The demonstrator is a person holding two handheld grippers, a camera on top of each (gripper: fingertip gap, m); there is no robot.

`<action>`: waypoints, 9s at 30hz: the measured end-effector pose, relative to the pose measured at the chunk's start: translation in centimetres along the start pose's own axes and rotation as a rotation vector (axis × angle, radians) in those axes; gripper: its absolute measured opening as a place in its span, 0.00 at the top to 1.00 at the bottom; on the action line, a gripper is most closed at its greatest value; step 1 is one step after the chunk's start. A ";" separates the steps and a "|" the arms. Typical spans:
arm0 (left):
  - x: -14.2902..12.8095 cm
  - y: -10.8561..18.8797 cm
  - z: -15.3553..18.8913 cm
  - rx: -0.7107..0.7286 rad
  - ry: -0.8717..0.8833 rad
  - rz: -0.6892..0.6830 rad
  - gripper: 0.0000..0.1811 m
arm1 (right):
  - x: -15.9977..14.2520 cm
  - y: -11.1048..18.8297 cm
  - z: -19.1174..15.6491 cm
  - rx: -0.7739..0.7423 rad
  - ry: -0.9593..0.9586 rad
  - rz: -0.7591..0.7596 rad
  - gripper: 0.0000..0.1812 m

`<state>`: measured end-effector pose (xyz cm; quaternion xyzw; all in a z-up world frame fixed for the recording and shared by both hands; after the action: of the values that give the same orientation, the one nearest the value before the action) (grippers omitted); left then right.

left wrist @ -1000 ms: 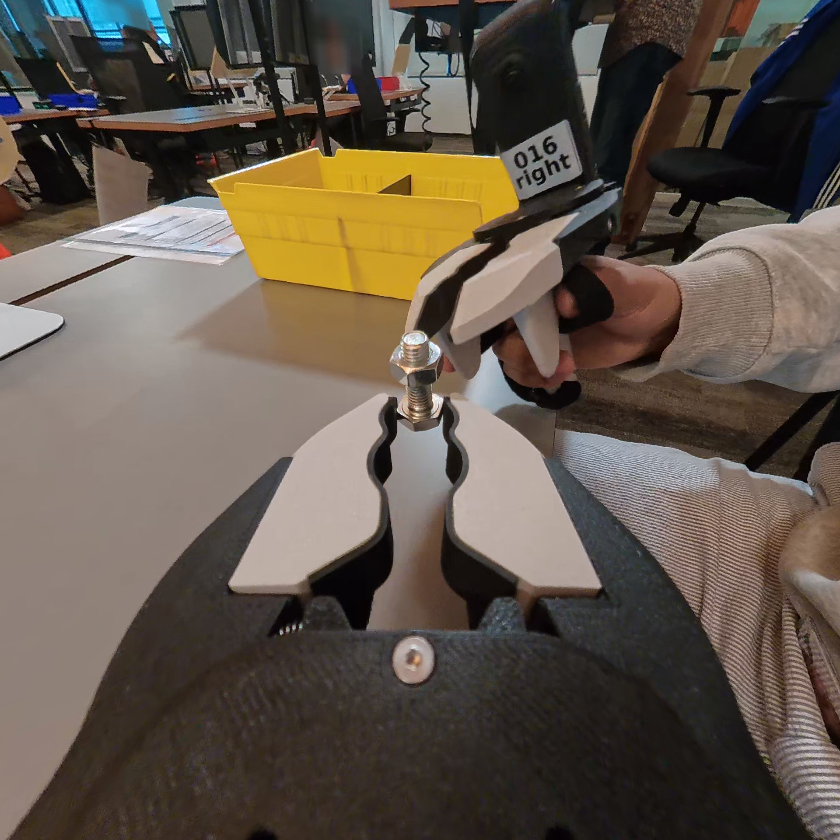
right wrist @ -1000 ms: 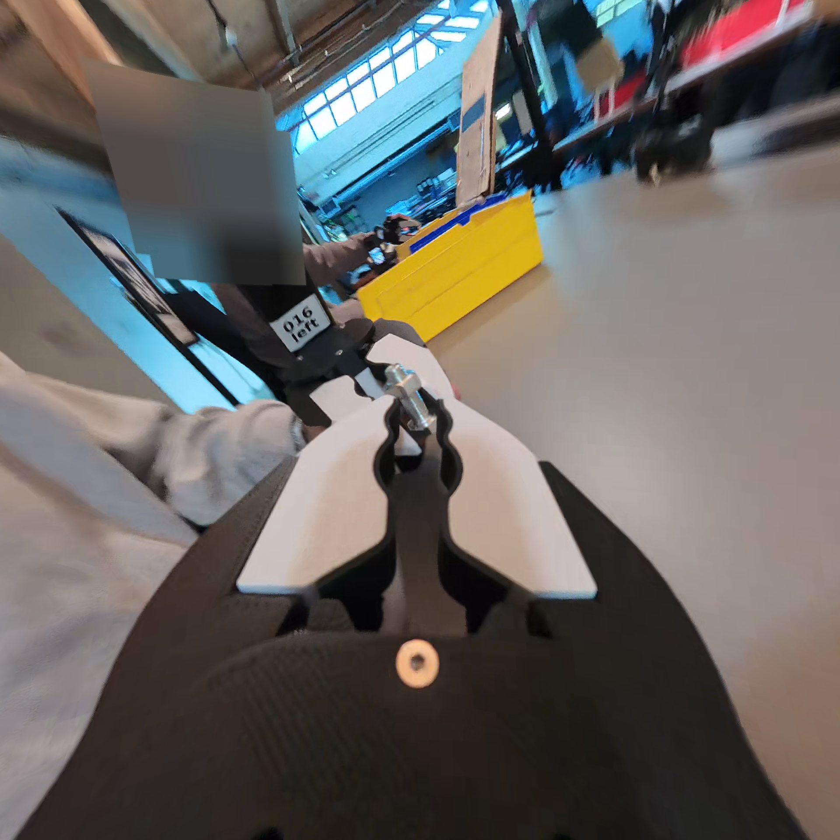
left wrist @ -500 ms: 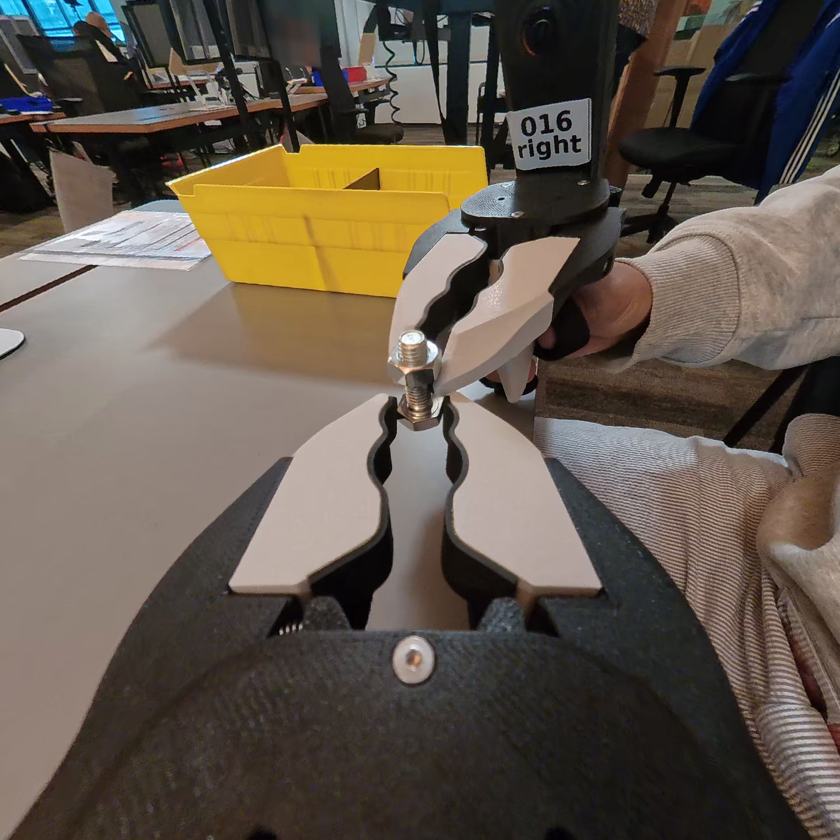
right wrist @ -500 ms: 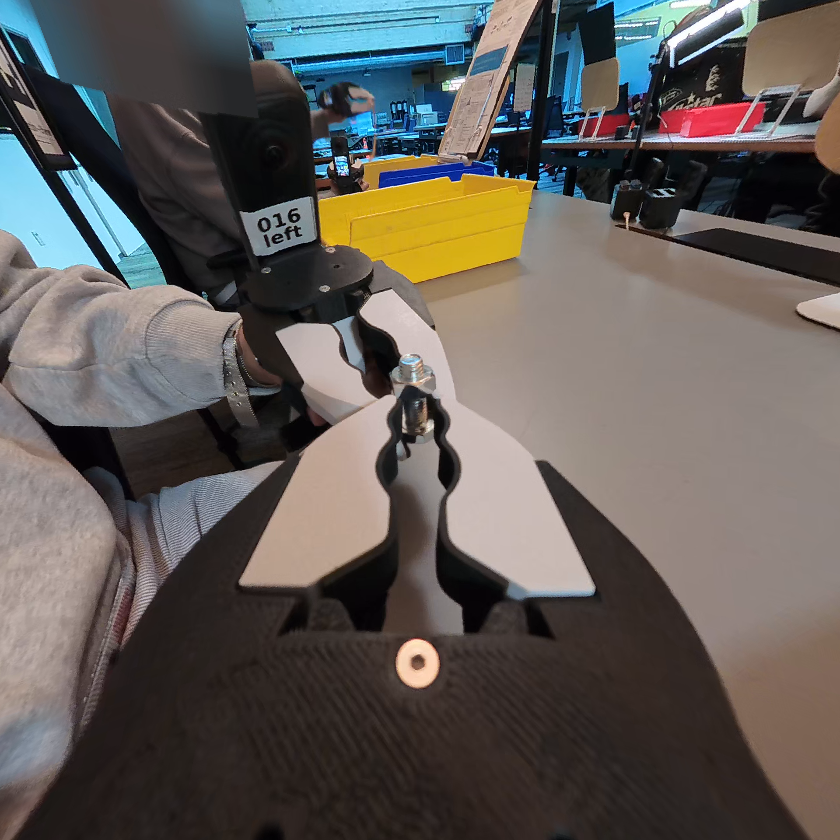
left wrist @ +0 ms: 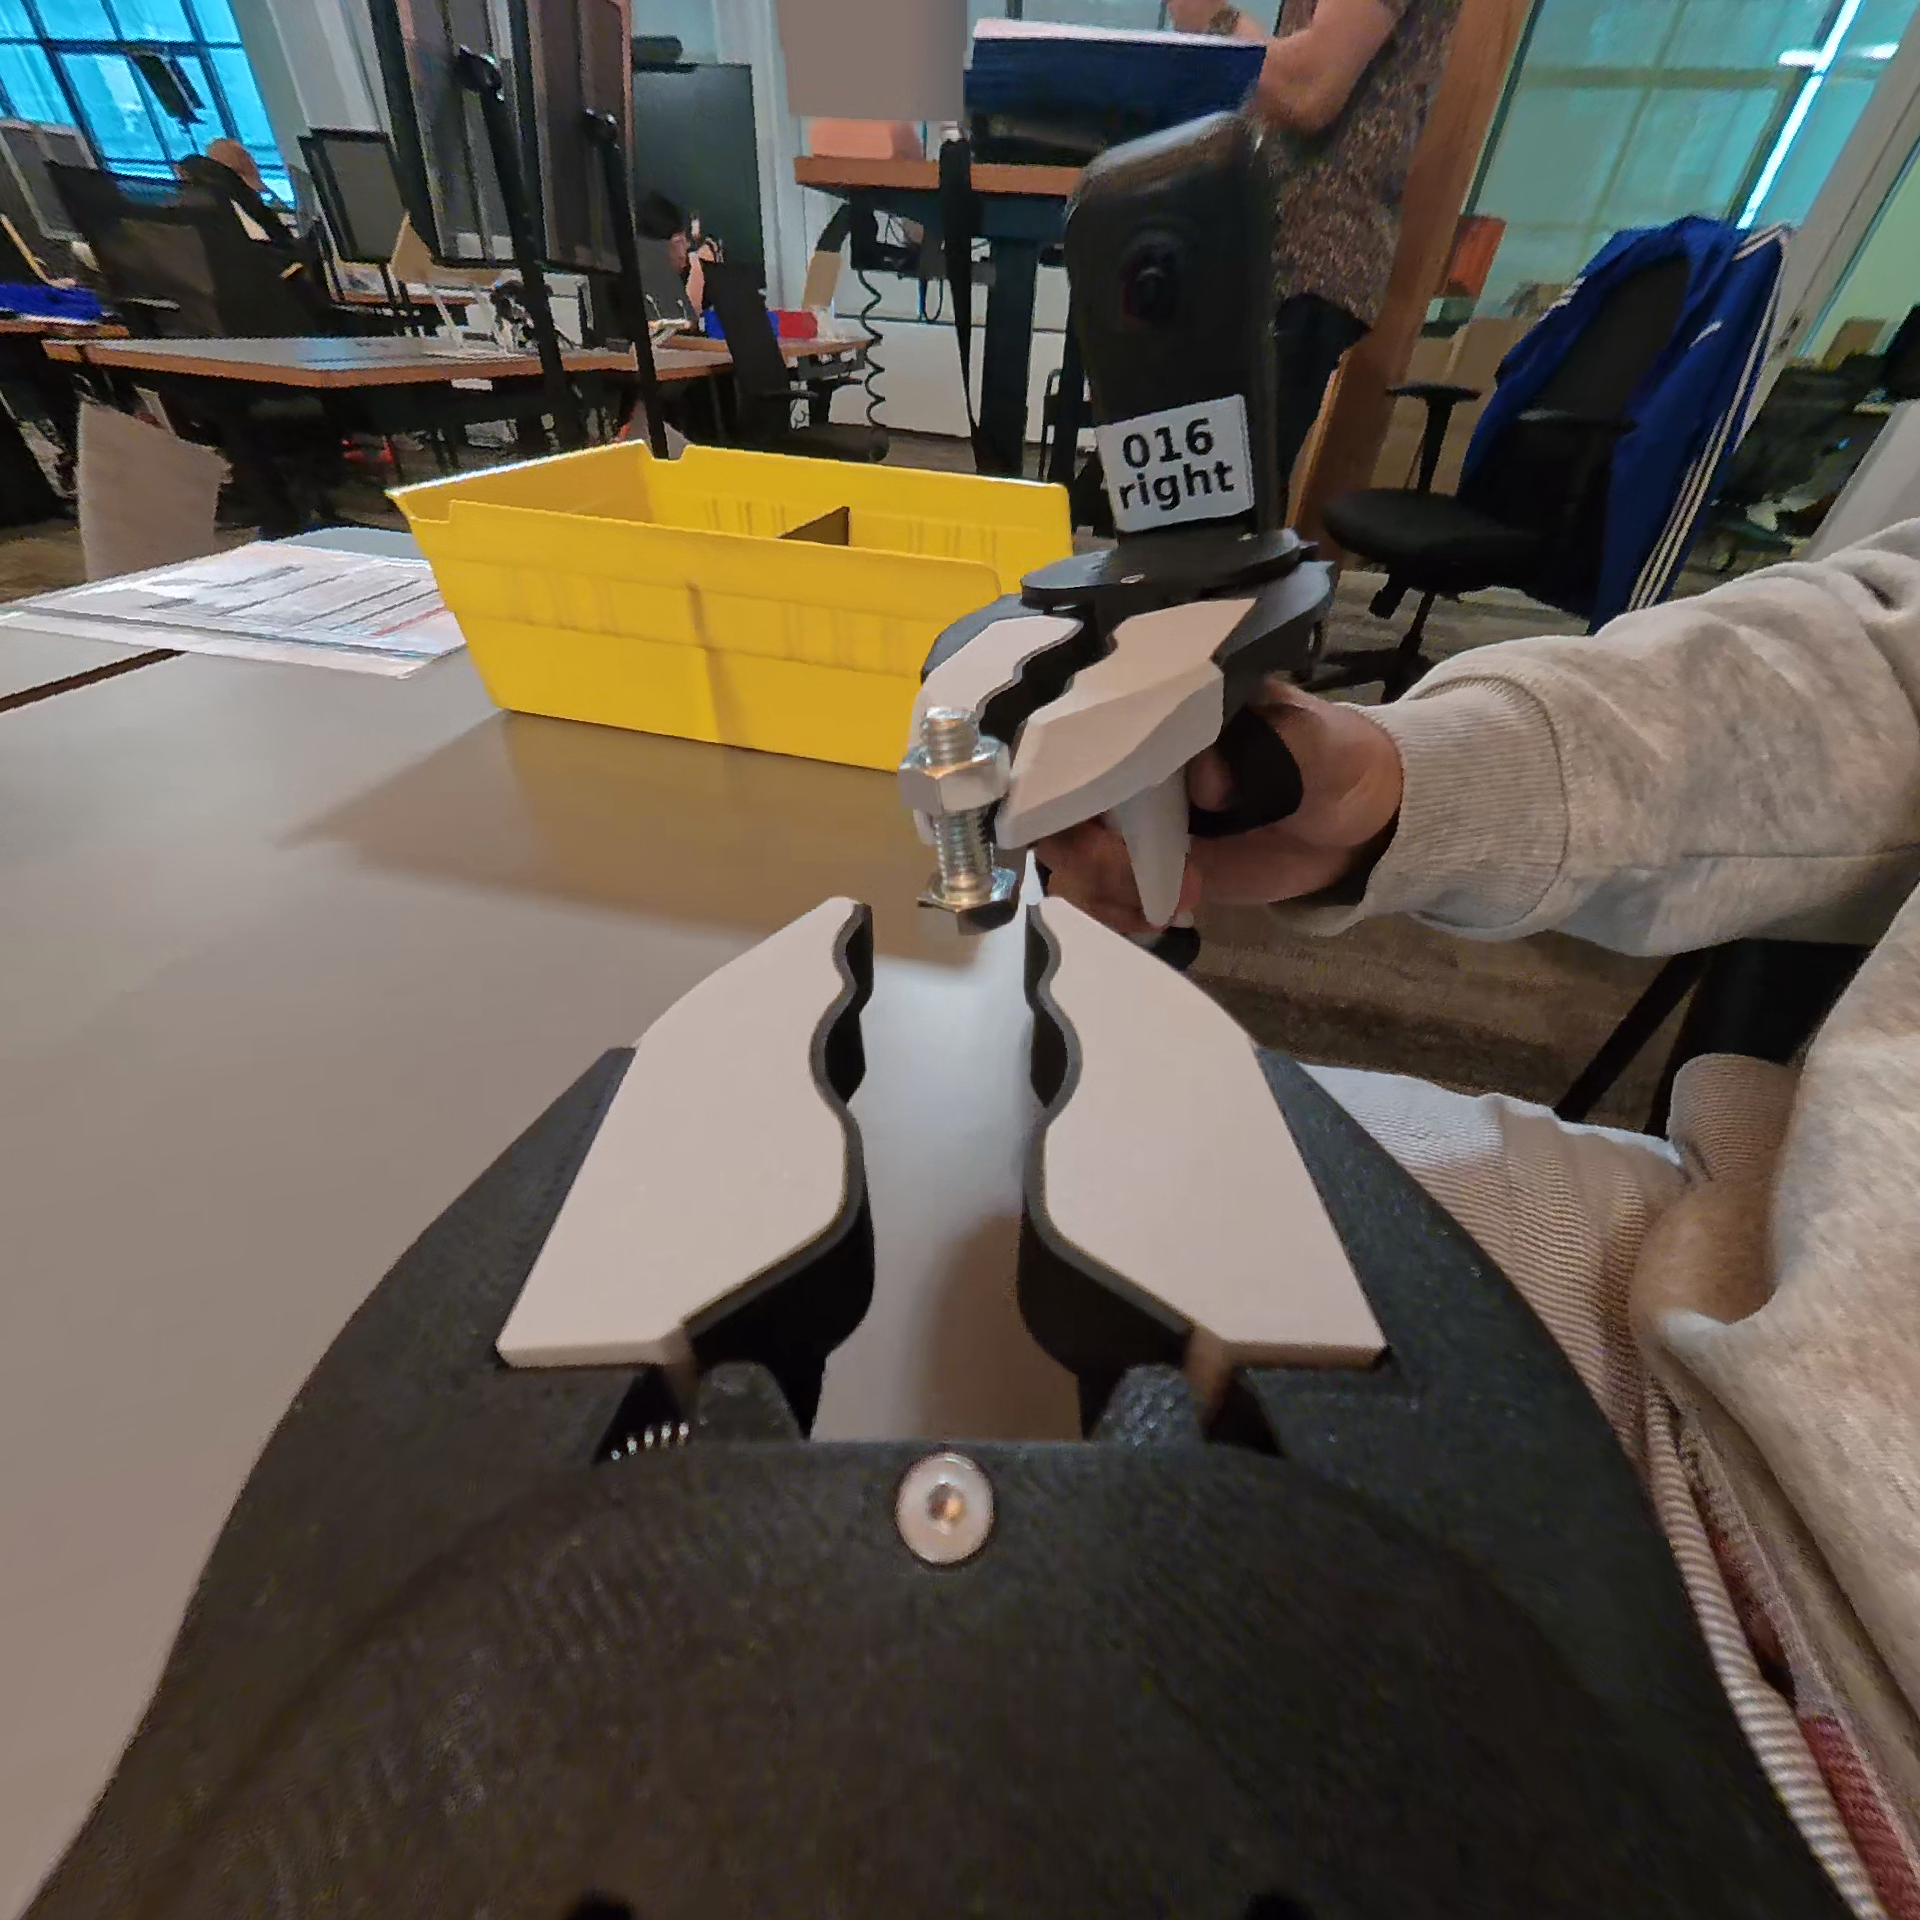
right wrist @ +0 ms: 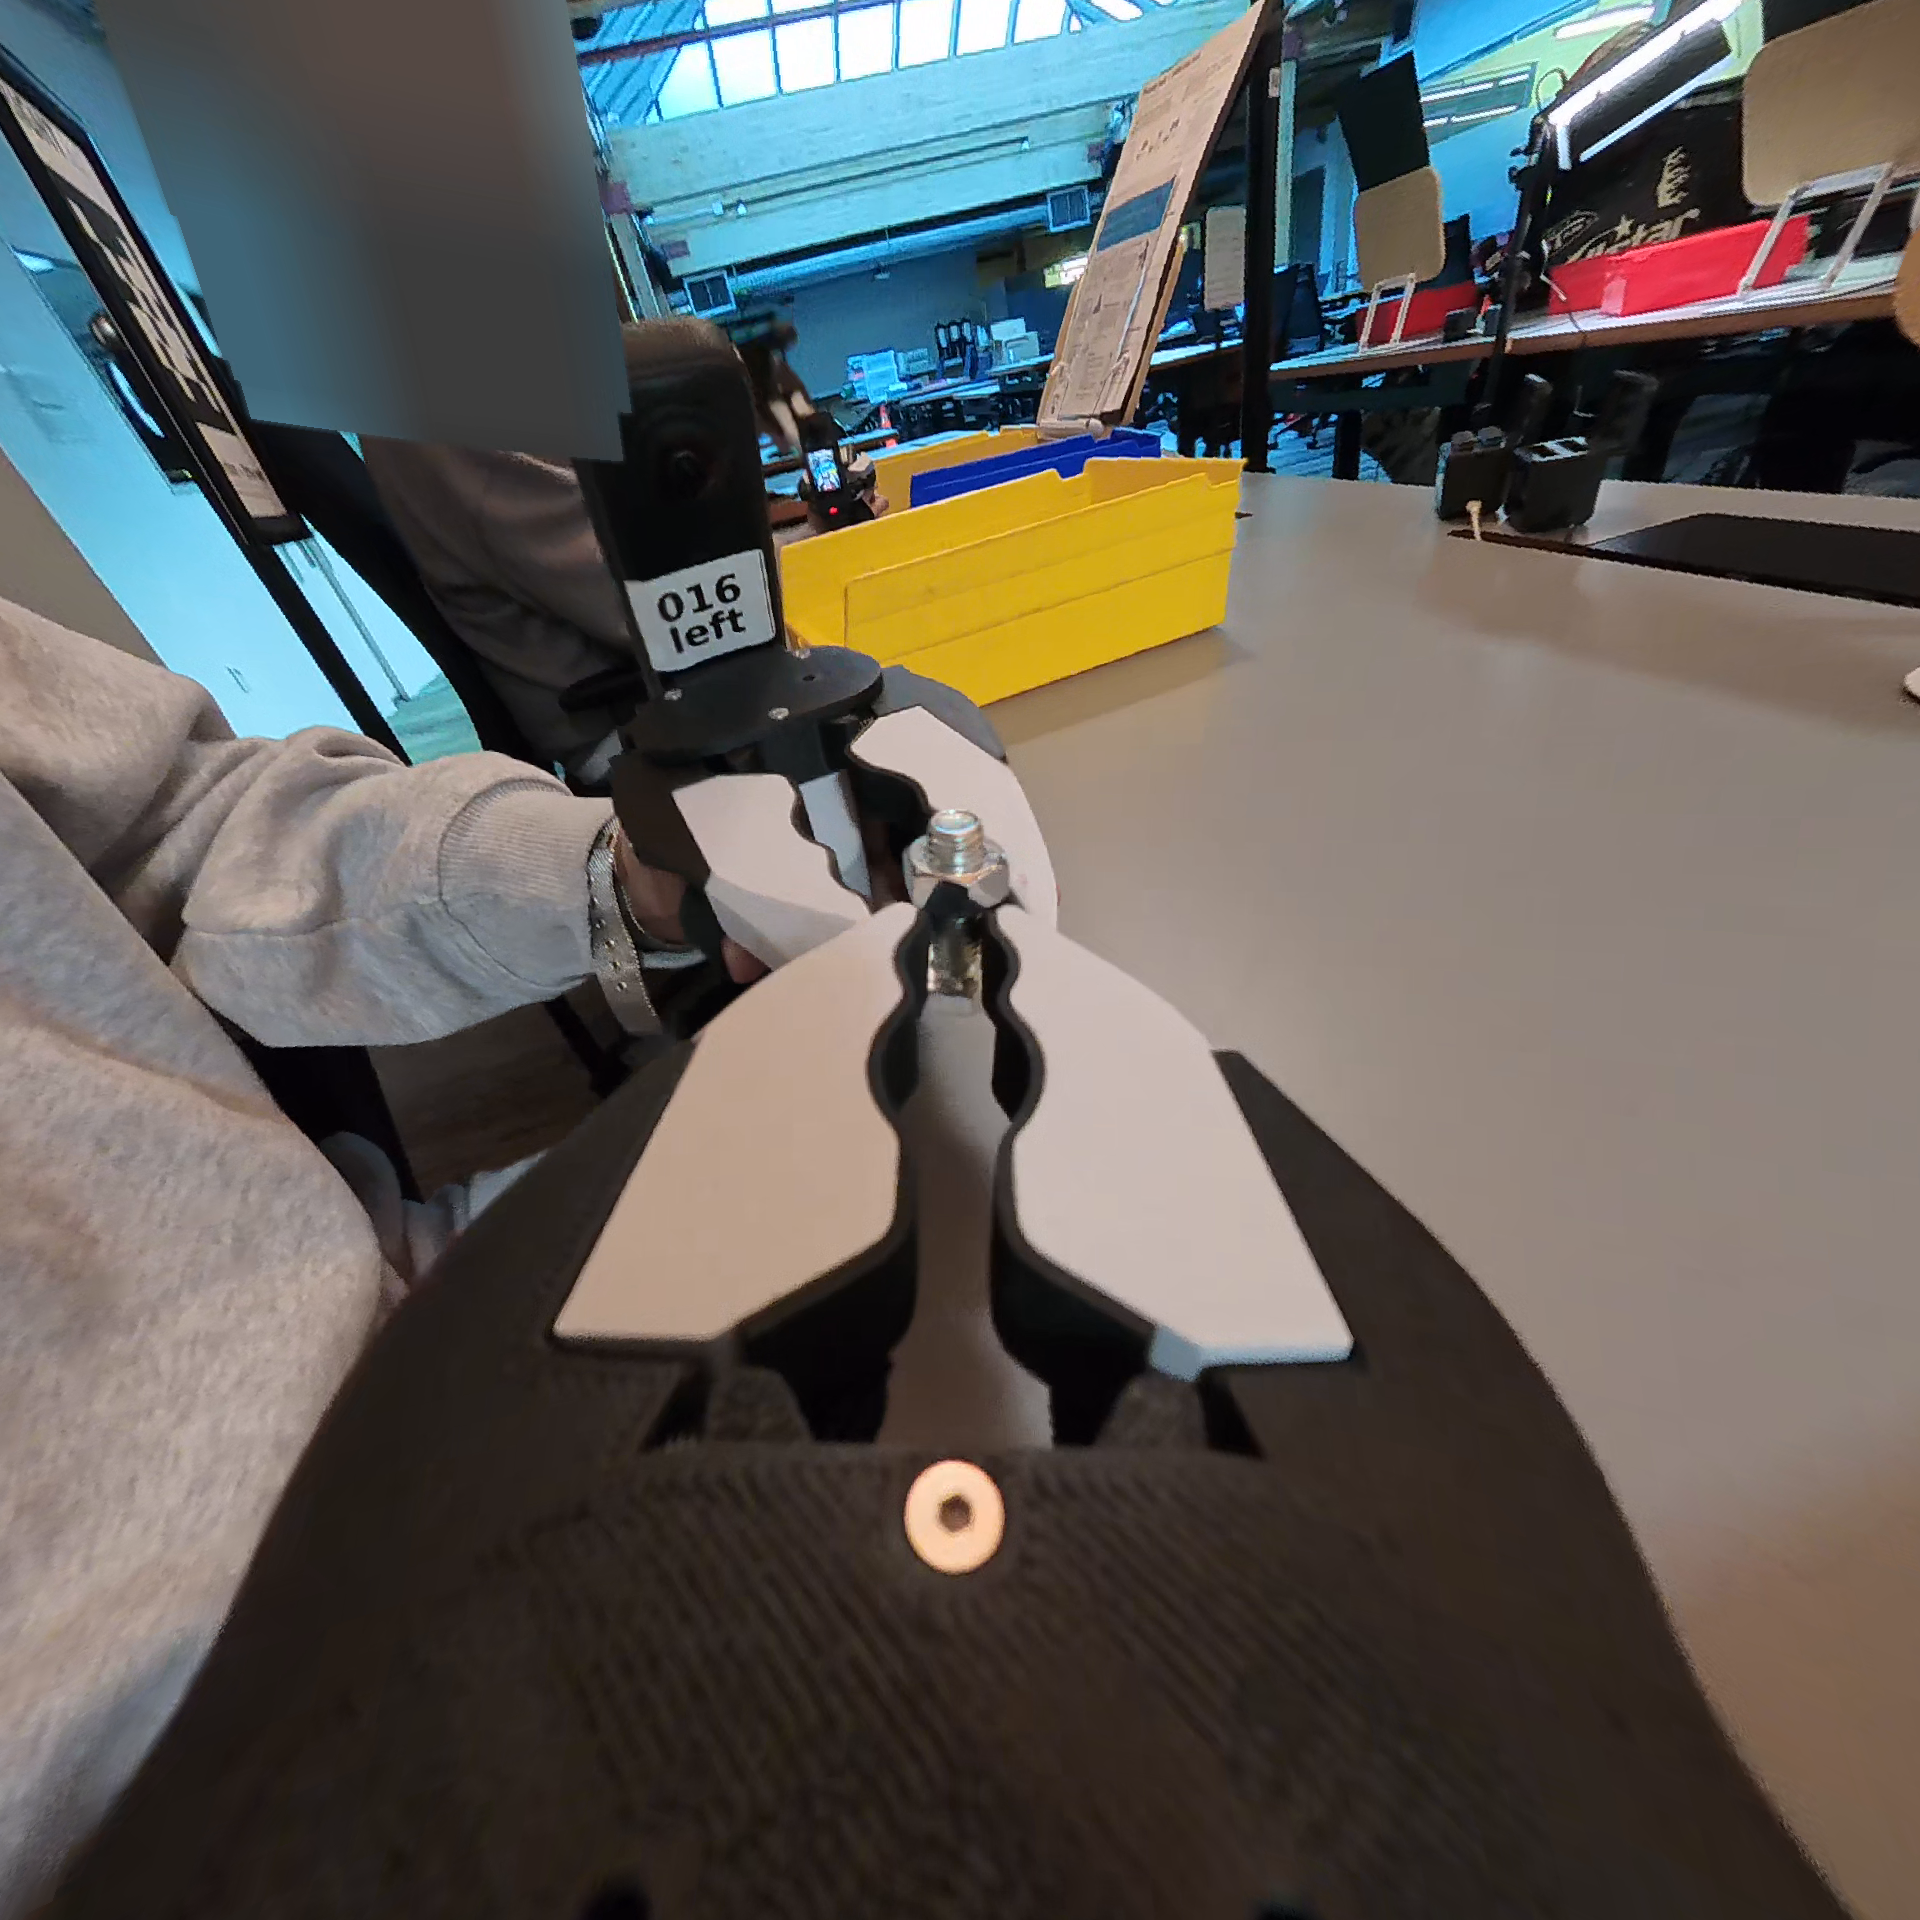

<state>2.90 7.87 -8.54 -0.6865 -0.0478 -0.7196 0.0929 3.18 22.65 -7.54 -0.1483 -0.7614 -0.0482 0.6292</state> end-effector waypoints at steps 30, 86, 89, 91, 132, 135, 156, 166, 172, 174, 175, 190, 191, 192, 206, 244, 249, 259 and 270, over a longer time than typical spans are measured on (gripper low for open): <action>0.1 -0.1 0.8 -0.111 0.067 0.051 0.87 | 0.2 -0.1 -1.0 0.113 -0.019 0.044 0.95; 0.1 -0.1 0.1 -0.060 0.138 0.097 0.90 | 0.8 -0.4 -1.5 0.043 0.096 0.123 0.82; 0.1 -0.1 0.2 -0.064 0.143 0.096 0.90 | 0.8 -0.5 -1.6 0.048 0.098 0.124 0.81; 0.1 -0.1 0.2 -0.066 0.146 0.096 0.90 | 0.7 -0.5 -1.7 0.052 0.099 0.127 0.80; 0.2 -0.1 0.5 -0.071 0.133 0.135 0.90 | 1.3 0.6 -0.2 -0.084 0.120 0.178 0.84; 0.2 -0.1 0.5 -0.071 0.135 0.137 0.90 | 1.4 0.4 -0.6 -0.050 0.117 0.191 0.81; 0.2 -0.1 0.5 -0.071 0.132 0.136 0.90 | 1.5 0.3 -0.9 -0.050 0.136 0.181 0.80; 0.4 0.1 0.3 -0.066 0.150 0.160 0.90 | 1.3 0.2 -0.7 -0.088 0.136 0.164 0.80; 0.4 0.0 0.4 -0.070 0.147 0.153 0.90 | 1.6 0.6 -0.3 -0.099 0.101 0.194 0.80; 0.3 0.0 0.5 -0.073 0.140 0.146 0.90 | 1.7 0.5 -0.6 -0.080 0.110 0.196 0.79; 0.3 -0.1 0.6 -0.075 0.137 0.143 0.90 | 1.6 0.4 -0.8 -0.074 0.117 0.190 0.79; 0.3 0.0 0.5 -0.071 0.144 0.149 0.90 | 1.6 0.5 -0.5 -0.109 0.109 0.191 0.79; 0.3 0.0 0.5 -0.070 0.144 0.151 0.90 | 1.6 0.5 -0.6 -0.102 0.111 0.189 0.79; 0.3 0.0 0.5 -0.069 0.144 0.153 0.90 | 1.6 0.4 -0.6 -0.098 0.113 0.187 0.79; 0.3 -0.1 0.6 -0.072 0.135 0.145 0.90 | 0.5 -0.2 -1.0 -0.018 0.041 0.102 0.89; 0.2 -0.3 0.9 -0.087 0.139 0.134 0.86 | 0.7 -0.2 -1.4 0.033 0.025 0.091 0.95; 0.2 -0.3 0.9 -0.088 0.139 0.133 0.88 | 0.6 -0.2 -1.4 0.034 0.027 0.092 0.95; 0.3 -0.2 0.9 -0.084 0.130 0.140 0.90 | 0.7 -0.3 -1.4 0.033 0.030 0.096 0.95; 0.2 -0.2 0.7 -0.077 0.131 0.135 0.90 | 0.6 -0.2 -1.4 0.032 0.038 0.111 0.95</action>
<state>3.58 8.16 -8.25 -0.6428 0.0322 -0.7562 0.1177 4.34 22.16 -6.61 -0.1792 -0.7405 -0.0040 0.6477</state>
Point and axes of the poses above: each gripper's, where its closed fingertips meet, y back along the fingers, x out of its top, z = x × y across the jaws, the point moved 8 cm from there along y, back along the fingers, and after that the axes turned 9 degrees about z, right-handed, at the moved point
